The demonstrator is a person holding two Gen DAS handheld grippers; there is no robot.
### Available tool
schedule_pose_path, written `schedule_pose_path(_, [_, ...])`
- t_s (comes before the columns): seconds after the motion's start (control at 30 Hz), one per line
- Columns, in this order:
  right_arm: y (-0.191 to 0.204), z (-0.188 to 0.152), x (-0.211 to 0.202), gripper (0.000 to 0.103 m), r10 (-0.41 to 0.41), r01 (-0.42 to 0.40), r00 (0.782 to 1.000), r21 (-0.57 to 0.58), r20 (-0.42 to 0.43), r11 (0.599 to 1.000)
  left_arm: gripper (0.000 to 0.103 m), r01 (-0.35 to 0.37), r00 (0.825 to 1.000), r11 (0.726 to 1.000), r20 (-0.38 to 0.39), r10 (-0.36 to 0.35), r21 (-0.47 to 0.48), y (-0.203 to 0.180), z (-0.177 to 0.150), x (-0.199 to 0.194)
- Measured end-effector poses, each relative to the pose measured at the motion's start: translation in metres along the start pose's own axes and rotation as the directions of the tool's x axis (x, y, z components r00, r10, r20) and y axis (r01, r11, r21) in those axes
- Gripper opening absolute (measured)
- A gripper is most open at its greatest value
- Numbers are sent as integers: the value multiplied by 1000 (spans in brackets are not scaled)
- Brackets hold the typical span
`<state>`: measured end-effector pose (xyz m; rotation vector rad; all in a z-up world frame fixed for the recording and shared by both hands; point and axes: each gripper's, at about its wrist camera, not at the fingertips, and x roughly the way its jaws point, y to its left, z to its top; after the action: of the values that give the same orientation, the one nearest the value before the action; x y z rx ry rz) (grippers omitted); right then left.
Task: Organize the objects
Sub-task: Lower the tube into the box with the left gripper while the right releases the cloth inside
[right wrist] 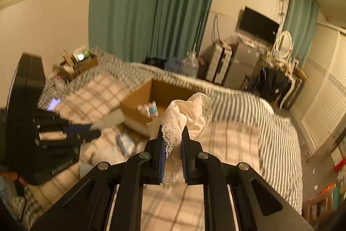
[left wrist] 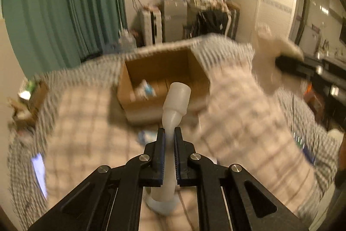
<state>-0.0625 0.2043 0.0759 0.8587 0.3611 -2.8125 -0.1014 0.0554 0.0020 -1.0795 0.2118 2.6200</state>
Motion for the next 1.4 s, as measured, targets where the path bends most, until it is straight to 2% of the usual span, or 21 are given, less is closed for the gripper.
schedule_pose_path(0.07, [-3, 20, 0, 11, -25, 25, 999, -2, 29, 1000, 6, -14, 999, 1000, 44, 14, -6, 8, 28, -7])
schedule_pose_path(0.2, [-18, 68, 11, 11, 25, -26, 998, 12, 59, 1000, 5, -29, 996, 999, 86, 31, -29, 22, 82, -9])
schedule_pose_path(0.37, [-38, 126, 50, 11, 66, -67, 997, 24, 43, 997, 5, -53, 994, 997, 89, 57, -47, 43, 139, 21])
schedule_pose_path(0.47, [-46, 146, 87, 11, 74, -74, 997, 22, 13, 997, 5, -56, 995, 997, 77, 61, -58, 53, 155, 47])
schedule_pose_path(0.6, [-50, 142, 143, 9, 90, -89, 995, 25, -48, 996, 5, -102, 993, 995, 50, 103, -22, 55, 157, 99])
schedule_pose_path(0.83, [-54, 92, 249, 8, 135, -123, 972, 72, -192, 990, 5, -60, 996, 998, -69, 59, -19, 58, 134, 187])
schedule_pose_path(1.0, [-60, 63, 293, 8, 172, -153, 956, 97, -238, 983, 6, -31, 993, 1000, -118, 30, -4, 56, 117, 227])
schedule_pose_path(1.1, [-69, 55, 303, 15, 184, -158, 956, 127, -227, 979, 14, -49, 990, 999, -136, 47, -7, 56, 112, 238])
schedule_pose_path(1.17, [-75, 57, 301, 38, 181, -154, 963, 141, -202, 978, 25, -53, 989, 998, -141, 50, -17, 57, 114, 238])
schedule_pose_path(1.23, [-82, 59, 291, 51, 177, -152, 970, 152, -167, 977, 31, -51, 990, 998, -132, 48, -25, 58, 116, 233])
schedule_pose_path(1.3, [-82, 65, 277, 57, 165, -142, 976, 160, -141, 977, 55, -72, 992, 997, -110, 69, -21, 59, 120, 221])
schedule_pose_path(1.33, [-84, 69, 269, 57, 157, -135, 979, 163, -130, 977, 72, -85, 992, 996, -90, 83, -22, 60, 120, 212])
schedule_pose_path(1.37, [-86, 71, 260, 58, 149, -128, 981, 166, -121, 978, 79, -96, 993, 995, -68, 94, -25, 60, 120, 201])
schedule_pose_path(1.4, [-88, 74, 249, 60, 138, -118, 984, 169, -113, 979, 80, -104, 993, 994, -51, 102, -29, 60, 120, 189])
